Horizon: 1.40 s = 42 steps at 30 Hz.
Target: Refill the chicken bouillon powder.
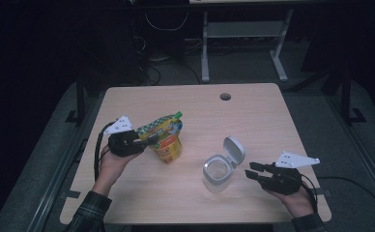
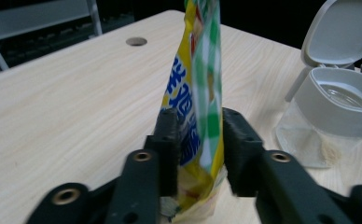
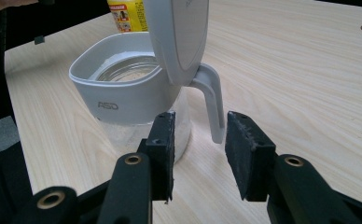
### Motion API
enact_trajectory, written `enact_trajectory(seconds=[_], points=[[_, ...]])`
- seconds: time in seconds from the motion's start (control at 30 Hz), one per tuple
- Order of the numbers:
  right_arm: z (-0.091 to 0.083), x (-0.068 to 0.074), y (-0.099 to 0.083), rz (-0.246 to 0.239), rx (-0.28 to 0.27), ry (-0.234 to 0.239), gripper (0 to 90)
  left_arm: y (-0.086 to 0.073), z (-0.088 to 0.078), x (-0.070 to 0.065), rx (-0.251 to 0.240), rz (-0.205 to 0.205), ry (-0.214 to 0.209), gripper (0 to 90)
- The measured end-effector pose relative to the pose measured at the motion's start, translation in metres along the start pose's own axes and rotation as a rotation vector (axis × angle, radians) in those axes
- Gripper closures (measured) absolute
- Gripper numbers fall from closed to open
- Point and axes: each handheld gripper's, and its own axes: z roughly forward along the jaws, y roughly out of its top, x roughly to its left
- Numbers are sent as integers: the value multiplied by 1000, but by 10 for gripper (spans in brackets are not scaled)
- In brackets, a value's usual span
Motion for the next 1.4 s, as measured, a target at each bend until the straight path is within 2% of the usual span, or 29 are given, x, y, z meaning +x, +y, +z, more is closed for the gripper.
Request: enact_trajectory(seconds=[0.03,0.07,0.1,0.17,0.3,0.73,0.83,0.87,1.03,1.3,1.4], points=[[0,0,0,0,0,0,622,1,0,0,0,9,2,713],[0,0,0,1,0,-1,621,2,0,-1,1,14,3,774],[0,0,0,1,0,-1,621,3,0,-1,1,20,4,774],[0,0,0,3,-1,-2,621,4,1,-1,-1,34,6,855],[-1,1,0,5,-1,-3,620,6,2,0,5,51,10,893],[-2,2,0,2,-7,-8,624,10,4,-2,-12,62,0,900],[-3,3,1,-6,-2,-1,716,11,3,-3,-13,54,-7,900],[-3,3,1,-6,-2,-1,716,12,2,-3,-20,52,-8,900],[-6,6,3,-17,-3,13,896,16,-2,-7,-24,62,-19,900],[-4,16,5,-41,0,57,899,25,-12,-14,-57,61,-49,900],[-1,23,7,-49,-19,82,899,29,-15,-17,-72,59,-64,900]])
